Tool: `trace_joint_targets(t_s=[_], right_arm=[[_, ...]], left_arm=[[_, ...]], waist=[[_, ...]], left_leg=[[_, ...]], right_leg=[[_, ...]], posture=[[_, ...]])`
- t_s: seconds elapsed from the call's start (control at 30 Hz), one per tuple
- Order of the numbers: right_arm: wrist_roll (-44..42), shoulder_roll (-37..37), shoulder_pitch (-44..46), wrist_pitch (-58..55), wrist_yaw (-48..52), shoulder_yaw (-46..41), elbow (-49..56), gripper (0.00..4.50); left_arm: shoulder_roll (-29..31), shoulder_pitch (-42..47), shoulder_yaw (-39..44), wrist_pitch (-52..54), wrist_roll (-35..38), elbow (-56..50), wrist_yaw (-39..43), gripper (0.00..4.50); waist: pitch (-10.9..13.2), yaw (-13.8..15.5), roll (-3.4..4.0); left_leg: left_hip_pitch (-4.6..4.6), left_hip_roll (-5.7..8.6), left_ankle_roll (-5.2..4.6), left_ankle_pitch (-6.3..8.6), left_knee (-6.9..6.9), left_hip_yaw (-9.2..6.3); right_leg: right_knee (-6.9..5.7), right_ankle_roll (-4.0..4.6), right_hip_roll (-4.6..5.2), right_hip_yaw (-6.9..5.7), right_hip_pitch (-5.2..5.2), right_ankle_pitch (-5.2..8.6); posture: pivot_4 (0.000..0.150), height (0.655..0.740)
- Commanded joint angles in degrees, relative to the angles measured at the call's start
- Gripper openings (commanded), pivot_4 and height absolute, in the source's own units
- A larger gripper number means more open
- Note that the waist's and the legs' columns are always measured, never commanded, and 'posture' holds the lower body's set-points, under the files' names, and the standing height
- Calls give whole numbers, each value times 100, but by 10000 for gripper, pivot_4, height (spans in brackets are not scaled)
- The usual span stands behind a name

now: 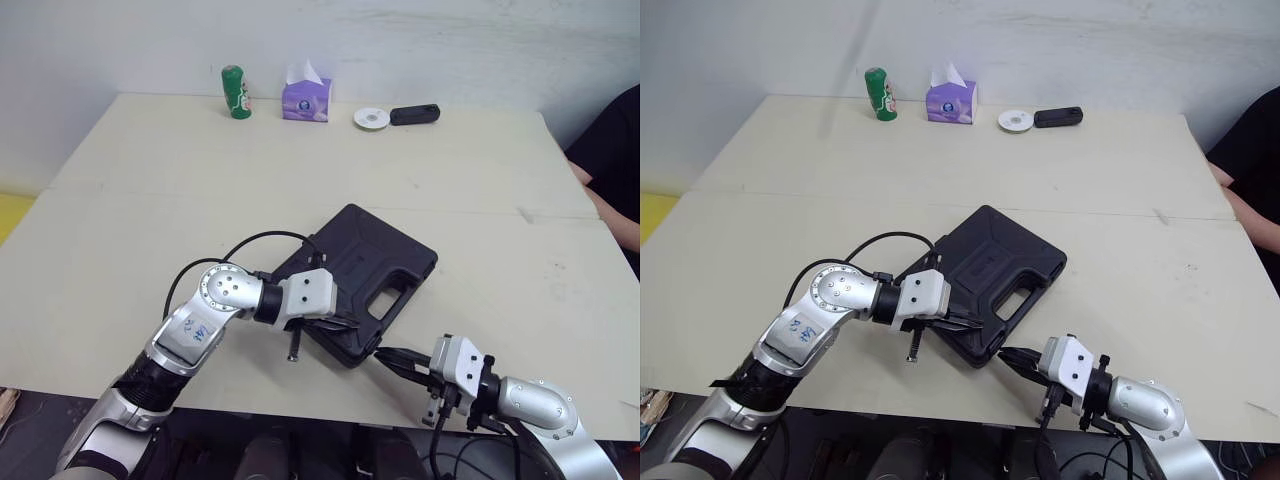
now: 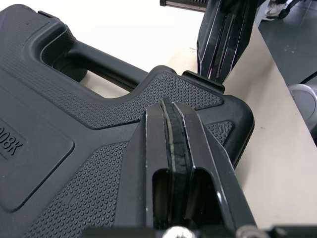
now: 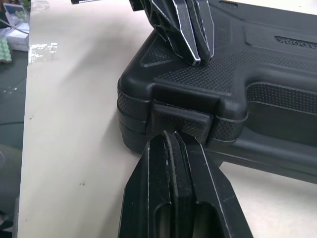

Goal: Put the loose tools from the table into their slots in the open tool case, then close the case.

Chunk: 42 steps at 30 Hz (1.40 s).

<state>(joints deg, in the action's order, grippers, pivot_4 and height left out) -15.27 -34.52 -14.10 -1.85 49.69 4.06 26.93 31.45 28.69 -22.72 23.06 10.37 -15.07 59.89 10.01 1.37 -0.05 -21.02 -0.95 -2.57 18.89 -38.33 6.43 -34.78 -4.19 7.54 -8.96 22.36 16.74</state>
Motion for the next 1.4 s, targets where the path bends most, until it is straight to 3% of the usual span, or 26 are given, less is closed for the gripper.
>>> trace_joint_targets(t_s=[0.03, 1.13, 1.4], right_arm=[[-183, -27, 132, 8, 37, -23, 340, 388], [-755, -356, 529, -1243, 426, 73, 958, 388], [-662, -307, 787, -1166, 352, 106, 730, 388]], left_arm=[[203, -254, -511, 256, -483, 567, 52, 99], [330, -447, -721, 423, -646, 655, -143, 99], [372, -410, -750, 434, -619, 685, -121, 99]], waist=[[-1, 0, 0], [-30, -9, 0], [-34, 3, 3]], left_leg=[[0, 0, 0, 0, 0, 0], [18, -5, -13, 2, 20, -4], [80, -8, 17, 35, 45, -17]], right_leg=[[0, 0, 0, 0, 0, 0], [-5, 16, 0, -1, -3, 5], [42, 15, -3, -9, -77, 9]], posture=[[1500, 7400], [1500, 7400], [1500, 7400]])
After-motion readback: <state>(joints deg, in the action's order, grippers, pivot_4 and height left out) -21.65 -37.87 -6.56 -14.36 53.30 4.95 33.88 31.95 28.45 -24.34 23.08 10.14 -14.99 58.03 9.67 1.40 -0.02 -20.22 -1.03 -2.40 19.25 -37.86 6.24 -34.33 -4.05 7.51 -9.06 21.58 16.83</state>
